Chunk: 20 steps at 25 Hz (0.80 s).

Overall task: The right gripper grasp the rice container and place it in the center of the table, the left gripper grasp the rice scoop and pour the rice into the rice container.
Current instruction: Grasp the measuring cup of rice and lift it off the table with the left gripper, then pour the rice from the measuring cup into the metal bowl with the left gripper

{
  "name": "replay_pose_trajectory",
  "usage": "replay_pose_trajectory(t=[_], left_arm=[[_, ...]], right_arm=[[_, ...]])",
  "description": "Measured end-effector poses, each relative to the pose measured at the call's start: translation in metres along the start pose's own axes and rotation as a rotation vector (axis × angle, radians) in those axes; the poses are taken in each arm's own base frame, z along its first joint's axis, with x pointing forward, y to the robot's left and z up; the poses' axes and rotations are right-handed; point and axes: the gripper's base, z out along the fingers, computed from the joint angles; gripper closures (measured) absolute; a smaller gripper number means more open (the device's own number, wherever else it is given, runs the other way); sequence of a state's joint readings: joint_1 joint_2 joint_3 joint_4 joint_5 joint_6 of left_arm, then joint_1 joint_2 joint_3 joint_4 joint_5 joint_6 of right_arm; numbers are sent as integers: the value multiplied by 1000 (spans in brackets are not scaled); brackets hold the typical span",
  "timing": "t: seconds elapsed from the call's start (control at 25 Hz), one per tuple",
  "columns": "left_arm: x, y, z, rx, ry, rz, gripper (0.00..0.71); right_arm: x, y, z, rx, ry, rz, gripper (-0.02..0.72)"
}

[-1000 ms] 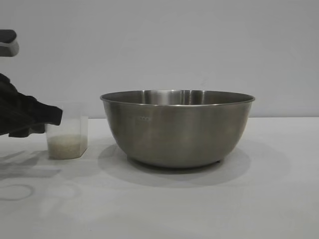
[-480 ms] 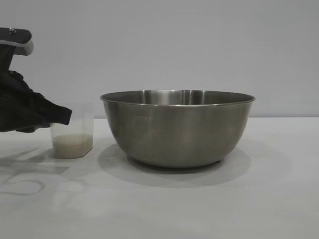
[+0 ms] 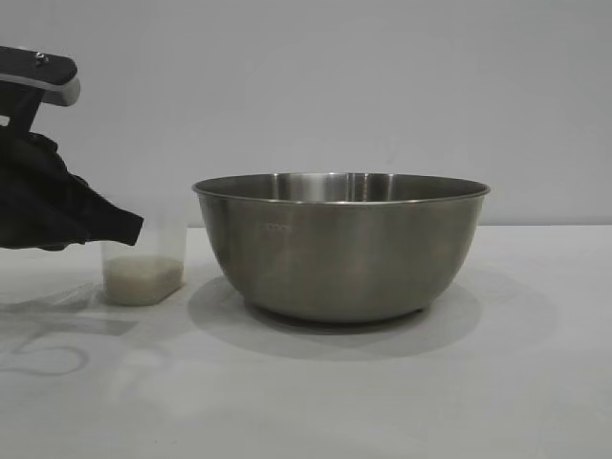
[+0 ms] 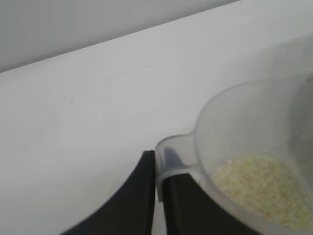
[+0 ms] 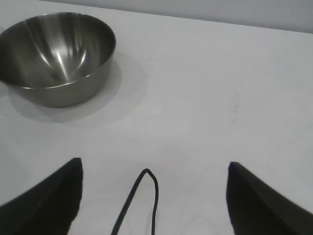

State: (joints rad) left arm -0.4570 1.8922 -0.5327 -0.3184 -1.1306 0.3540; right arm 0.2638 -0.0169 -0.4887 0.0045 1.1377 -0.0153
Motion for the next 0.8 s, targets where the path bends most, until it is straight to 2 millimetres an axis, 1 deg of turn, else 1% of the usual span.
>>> replay_pose_trajectory(t=[0.16, 0.48, 0.68, 0.8], left_arm=[[-29, -4, 6, 57, -129, 156, 710], [-65, -19, 24, 136, -343, 477, 710], [-85, -27, 30, 173, -457, 566, 710], [-91, -32, 31, 206, -512, 631, 710]], right_arm=[[0, 0, 0, 0, 0, 0, 126], [0, 0, 0, 0, 0, 0, 126], [0, 0, 0, 0, 0, 0, 126], [0, 0, 0, 0, 0, 0, 126]])
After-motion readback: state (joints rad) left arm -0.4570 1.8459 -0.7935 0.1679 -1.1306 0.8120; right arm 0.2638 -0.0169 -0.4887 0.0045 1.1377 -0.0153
